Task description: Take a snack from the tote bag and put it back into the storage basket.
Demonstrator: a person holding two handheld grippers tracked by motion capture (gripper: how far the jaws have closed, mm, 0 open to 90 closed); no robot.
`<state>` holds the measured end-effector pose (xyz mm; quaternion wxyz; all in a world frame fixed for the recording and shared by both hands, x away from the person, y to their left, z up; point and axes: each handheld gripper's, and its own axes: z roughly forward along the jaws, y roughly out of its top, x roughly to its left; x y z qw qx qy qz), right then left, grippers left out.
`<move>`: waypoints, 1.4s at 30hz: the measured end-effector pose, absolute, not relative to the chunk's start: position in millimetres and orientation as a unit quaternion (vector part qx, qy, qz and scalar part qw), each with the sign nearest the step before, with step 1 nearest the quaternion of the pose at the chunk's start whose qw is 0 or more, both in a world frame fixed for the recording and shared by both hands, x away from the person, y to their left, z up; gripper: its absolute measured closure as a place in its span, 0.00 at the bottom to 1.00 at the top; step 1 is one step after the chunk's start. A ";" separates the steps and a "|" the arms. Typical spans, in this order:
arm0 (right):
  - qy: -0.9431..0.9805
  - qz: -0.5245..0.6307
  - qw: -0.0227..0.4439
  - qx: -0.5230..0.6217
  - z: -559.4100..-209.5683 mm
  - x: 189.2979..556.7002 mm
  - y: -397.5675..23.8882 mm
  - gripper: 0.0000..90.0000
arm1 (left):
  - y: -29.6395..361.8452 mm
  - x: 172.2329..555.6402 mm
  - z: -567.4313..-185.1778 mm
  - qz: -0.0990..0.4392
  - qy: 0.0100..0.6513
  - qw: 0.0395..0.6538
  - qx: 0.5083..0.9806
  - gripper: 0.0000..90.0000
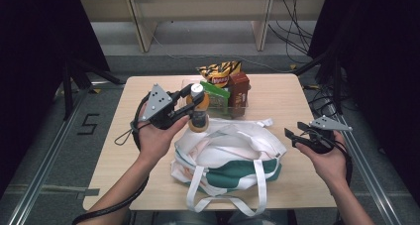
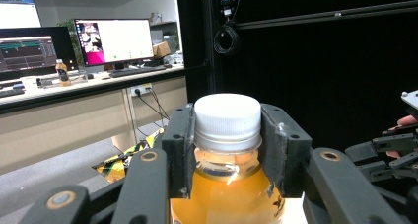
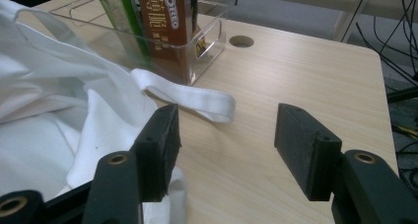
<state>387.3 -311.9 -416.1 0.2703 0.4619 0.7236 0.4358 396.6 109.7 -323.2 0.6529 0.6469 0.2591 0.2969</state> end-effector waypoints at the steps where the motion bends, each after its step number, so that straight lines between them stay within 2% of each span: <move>1: 0.724 0.436 0.270 0.462 -416.1 387.3 -311.9 0.48 | 109.7 396.8 -322.7 0.297 0.259 0.653 0.647 0.66; 7: 0.720 0.437 0.260 0.472 -414.7 385.7 -311.2 0.48 | 109.9 399.9 -319.3 0.300 0.259 0.653 0.645 0.66; 10: 0.718 0.442 0.276 0.462 -417.1 387.6 -311.2 0.48 | 110.4 401.3 -318.2 0.302 0.259 0.652 0.645 0.66; 14: 0.716 0.442 0.265 0.472 -416.4 386.5 -310.0 0.48 | 112.8 404.5 -316.9 0.310 0.261 0.652 0.641 0.66; 15: 0.718 0.443 0.278 0.459 -417.5 388.2 -311.6 0.48 | 113.3 405.2 -316.7 0.311 0.261 0.651 0.641 0.66; 17: 0.714 0.442 0.266 0.474 -416.8 386.7 -310.1 0.48 | 114.0 406.9 -316.3 0.313 0.262 0.650 0.641 0.66; 24: 0.719 0.441 0.272 0.464 -417.7 388.1 -311.0 0.48 | 116.9 411.2 -314.3 0.315 0.270 0.650 0.637 0.66; 28: 0.721 0.435 0.259 0.473 -415.9 386.3 -310.9 0.48 | 118.2 414.0 -313.9 0.317 0.271 0.650 0.635 0.66; 42: 0.725 0.434 0.268 0.462 -416.4 387.7 -312.3 0.48 | 122.5 425.6 -314.5 0.327 0.279 0.644 0.633 0.66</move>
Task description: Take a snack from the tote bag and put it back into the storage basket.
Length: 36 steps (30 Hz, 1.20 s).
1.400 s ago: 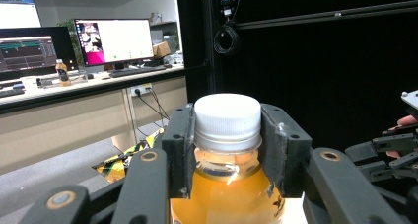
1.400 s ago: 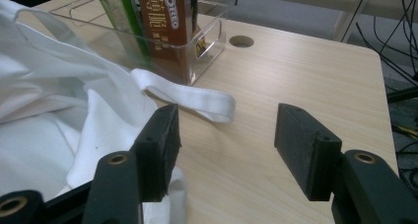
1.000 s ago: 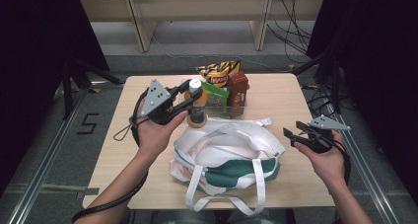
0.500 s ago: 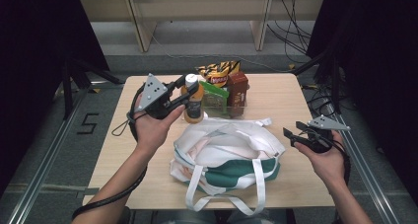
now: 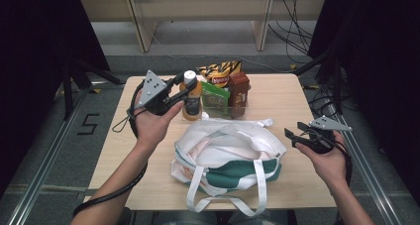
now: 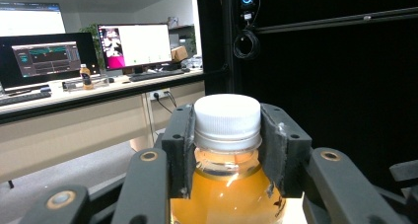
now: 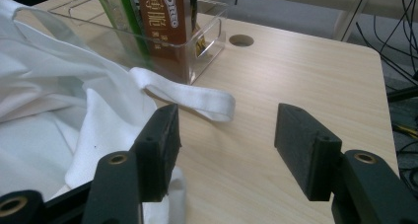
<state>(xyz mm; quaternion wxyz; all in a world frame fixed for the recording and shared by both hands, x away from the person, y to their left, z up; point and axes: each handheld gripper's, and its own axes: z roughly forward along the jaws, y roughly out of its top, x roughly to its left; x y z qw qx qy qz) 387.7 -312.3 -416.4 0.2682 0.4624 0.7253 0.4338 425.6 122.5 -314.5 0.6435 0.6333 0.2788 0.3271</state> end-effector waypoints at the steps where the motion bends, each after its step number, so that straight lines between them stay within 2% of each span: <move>1: 0.725 0.434 0.270 0.461 -416.4 387.8 -312.6 0.48 | 122.6 426.3 -314.6 0.329 0.279 0.643 0.633 0.66; 11: 0.723 0.436 0.261 0.469 -416.5 386.9 -311.6 0.48 | 124.5 436.0 -315.0 0.337 0.283 0.637 0.633 0.66; 19: 0.720 0.440 0.275 0.461 -419.1 388.5 -311.3 0.48 | 126.1 443.5 -316.2 0.339 0.288 0.635 0.632 0.66; 36: 0.725 0.434 0.259 0.469 -418.2 387.7 -310.6 0.48 | 131.1 462.1 -320.4 0.341 0.300 0.631 0.628 0.66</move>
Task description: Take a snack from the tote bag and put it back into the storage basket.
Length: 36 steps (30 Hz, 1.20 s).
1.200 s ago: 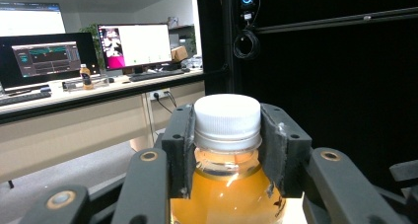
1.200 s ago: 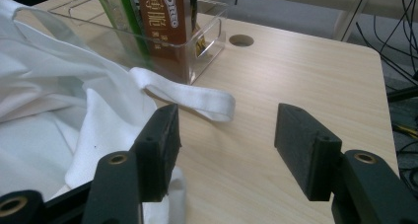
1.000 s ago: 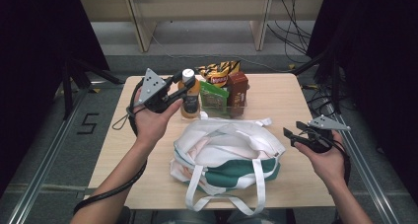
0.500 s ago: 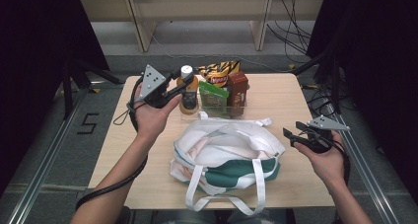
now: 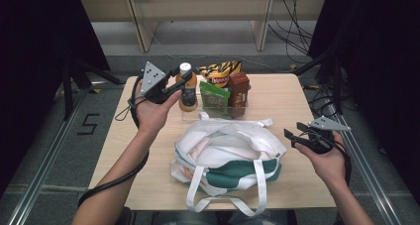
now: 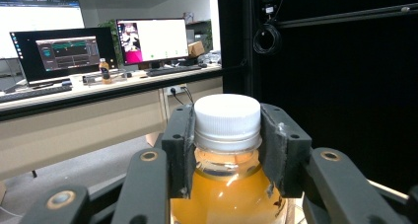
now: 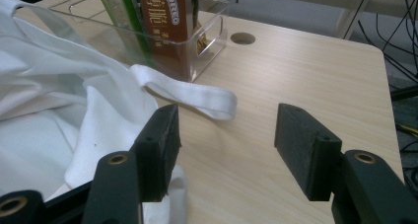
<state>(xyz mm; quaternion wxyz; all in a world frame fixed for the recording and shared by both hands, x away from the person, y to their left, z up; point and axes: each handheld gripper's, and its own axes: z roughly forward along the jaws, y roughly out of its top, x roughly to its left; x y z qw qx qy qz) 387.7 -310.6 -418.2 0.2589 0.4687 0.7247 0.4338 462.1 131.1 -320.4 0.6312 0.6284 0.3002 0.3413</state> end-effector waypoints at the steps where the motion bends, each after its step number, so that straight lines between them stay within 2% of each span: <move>1: 0.725 0.433 0.260 0.469 -418.2 387.8 -310.7 0.48 | 131.4 463.2 -320.7 0.341 0.301 0.631 0.628 0.66; 36: 0.727 0.433 0.259 0.465 -421.8 390.1 -314.3 0.48 | 133.2 492.4 -319.3 0.341 0.310 0.633 0.622 0.66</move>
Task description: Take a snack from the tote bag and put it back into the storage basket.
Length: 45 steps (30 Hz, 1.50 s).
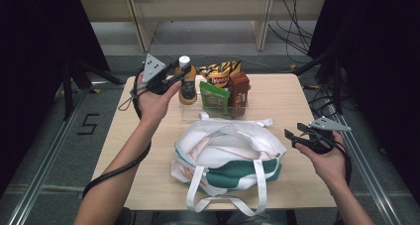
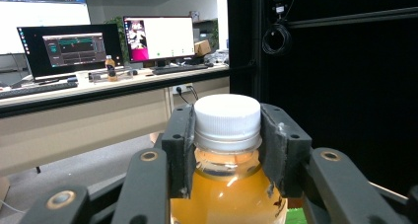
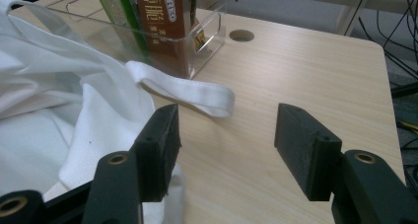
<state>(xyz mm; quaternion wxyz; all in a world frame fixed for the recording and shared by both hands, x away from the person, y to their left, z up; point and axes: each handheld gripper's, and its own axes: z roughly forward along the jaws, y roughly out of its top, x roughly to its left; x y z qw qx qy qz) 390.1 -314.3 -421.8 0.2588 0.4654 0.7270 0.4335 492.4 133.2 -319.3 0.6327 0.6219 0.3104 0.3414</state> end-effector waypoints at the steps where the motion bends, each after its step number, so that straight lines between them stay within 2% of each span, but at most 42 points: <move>1: 0.727 0.431 0.261 0.466 -421.9 389.5 -314.1 0.48 | 132.8 493.2 -318.7 0.342 0.311 0.633 0.621 0.66; 45: 0.730 0.433 0.260 0.461 -421.6 389.2 -312.9 0.48 | 127.6 535.8 -339.4 0.342 0.328 0.606 0.639 0.66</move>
